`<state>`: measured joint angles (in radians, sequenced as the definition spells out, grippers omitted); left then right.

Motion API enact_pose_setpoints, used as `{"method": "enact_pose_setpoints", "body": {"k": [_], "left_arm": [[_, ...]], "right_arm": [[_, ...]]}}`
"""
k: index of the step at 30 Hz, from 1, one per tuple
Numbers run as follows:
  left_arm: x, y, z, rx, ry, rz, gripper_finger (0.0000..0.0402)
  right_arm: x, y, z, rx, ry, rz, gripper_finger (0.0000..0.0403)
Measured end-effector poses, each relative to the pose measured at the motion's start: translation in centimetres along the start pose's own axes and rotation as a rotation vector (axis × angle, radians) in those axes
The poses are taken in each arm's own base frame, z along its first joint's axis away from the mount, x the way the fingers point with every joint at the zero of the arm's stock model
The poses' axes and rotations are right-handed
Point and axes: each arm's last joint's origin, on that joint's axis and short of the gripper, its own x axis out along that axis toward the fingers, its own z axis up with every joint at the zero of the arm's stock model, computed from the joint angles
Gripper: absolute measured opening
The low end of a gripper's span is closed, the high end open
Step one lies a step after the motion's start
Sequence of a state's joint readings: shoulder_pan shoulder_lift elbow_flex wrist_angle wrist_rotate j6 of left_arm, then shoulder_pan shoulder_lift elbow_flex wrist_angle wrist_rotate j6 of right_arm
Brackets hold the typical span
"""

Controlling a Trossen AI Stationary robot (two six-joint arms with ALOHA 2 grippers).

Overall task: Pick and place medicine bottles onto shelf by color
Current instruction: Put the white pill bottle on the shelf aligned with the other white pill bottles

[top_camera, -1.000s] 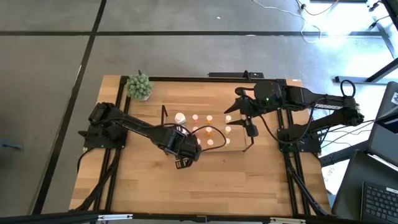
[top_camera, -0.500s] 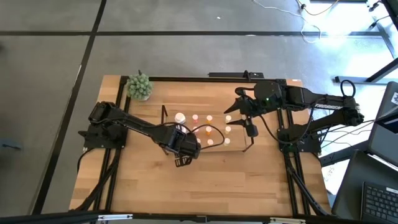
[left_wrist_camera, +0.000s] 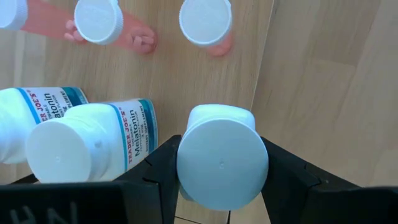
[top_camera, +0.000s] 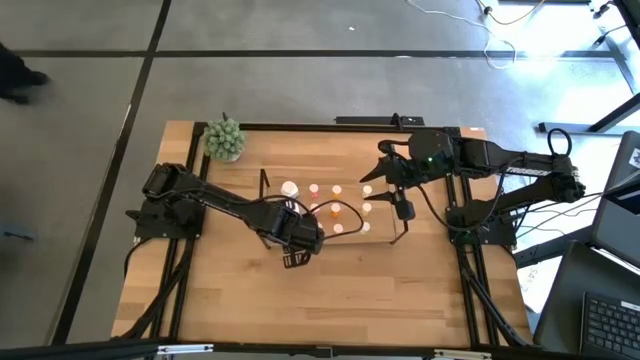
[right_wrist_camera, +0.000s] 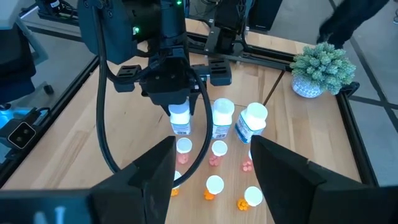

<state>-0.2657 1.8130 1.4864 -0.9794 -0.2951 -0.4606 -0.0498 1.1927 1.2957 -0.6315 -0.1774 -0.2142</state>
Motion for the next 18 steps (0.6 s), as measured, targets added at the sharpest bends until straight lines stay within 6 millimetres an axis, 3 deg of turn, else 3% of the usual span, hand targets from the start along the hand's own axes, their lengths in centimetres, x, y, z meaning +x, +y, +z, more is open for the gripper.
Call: {"method": "enact_pose_setpoints", "body": {"k": [18], "left_arm": [[0.08, 0.36, -0.27, 0.007, 0.034, 0.027, 0.0178]], "right_arm": [[0.00, 0.00, 0.00, 0.000, 0.000, 0.000, 0.0210]]}}
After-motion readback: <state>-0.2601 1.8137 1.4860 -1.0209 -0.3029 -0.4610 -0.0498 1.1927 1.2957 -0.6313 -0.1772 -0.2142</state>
